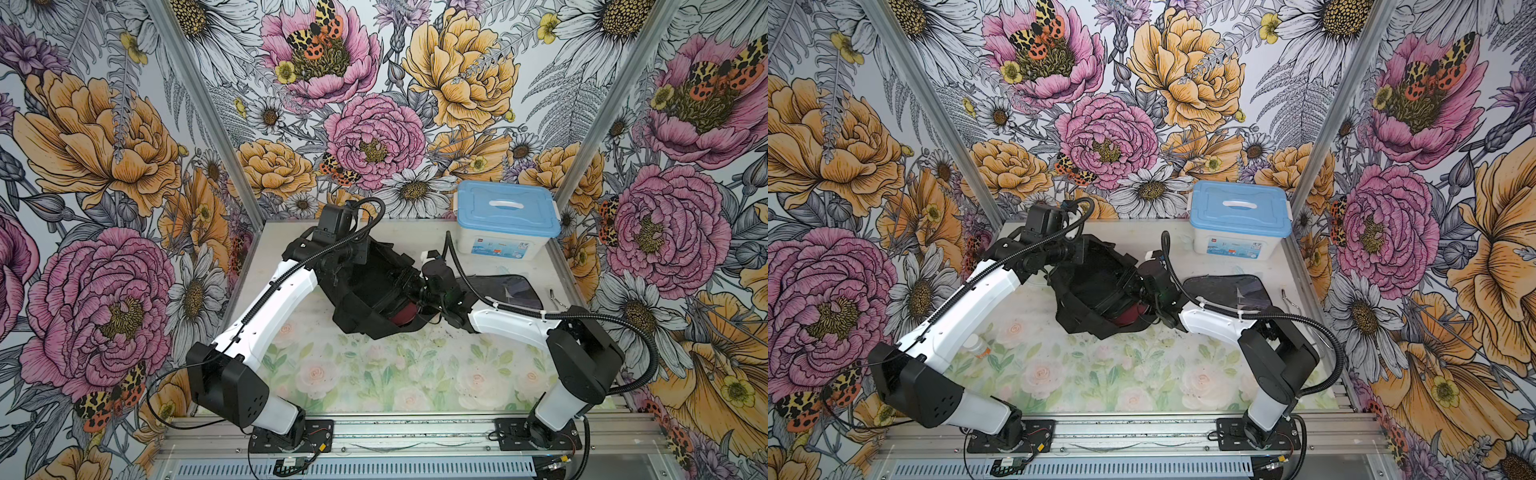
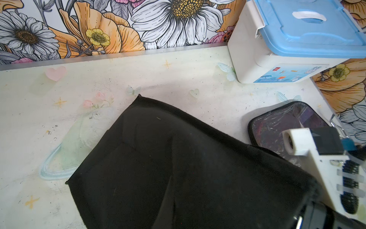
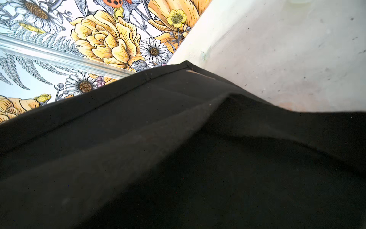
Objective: Remove the ping pong set from the canvas bag
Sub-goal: Pick up the ping pong set from the canvas bag.
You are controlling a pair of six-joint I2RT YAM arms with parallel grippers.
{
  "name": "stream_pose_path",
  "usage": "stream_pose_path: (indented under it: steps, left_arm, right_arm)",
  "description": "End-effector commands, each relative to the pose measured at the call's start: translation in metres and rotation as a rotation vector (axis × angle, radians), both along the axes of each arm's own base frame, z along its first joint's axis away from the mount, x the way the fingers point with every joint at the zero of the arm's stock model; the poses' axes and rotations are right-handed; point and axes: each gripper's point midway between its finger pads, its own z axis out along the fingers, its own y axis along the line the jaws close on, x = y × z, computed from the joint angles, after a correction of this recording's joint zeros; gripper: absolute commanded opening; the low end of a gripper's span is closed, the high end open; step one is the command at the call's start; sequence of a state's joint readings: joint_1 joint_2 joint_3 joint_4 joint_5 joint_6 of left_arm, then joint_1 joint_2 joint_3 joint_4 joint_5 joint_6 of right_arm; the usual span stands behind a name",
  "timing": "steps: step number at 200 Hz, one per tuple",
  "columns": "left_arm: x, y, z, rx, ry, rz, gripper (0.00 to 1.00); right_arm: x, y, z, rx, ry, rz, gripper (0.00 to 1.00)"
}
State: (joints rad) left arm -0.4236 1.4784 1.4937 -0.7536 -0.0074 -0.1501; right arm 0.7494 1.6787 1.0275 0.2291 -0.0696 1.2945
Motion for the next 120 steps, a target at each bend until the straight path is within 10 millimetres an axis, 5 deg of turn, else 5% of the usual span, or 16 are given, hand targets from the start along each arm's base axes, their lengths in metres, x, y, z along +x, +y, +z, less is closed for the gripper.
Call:
stream_pose_path:
  steps: [1,77,120]
  left_arm:
    - [-0.001,-0.029,0.057,-0.134,-0.165,-0.086,0.00]
    - [-0.002,-0.035,0.052,-0.139,-0.155,-0.095,0.00]
    - [-0.001,-0.038,0.051,-0.137,-0.155,-0.099,0.00]
  right_arm:
    - [-0.001,0.023,0.007,0.058,0.004,0.056,0.58]
    - [-0.003,0.044,0.016,0.079,-0.010,0.112,0.53]
    - [-0.003,0.046,0.023,0.054,-0.034,0.127,0.30]
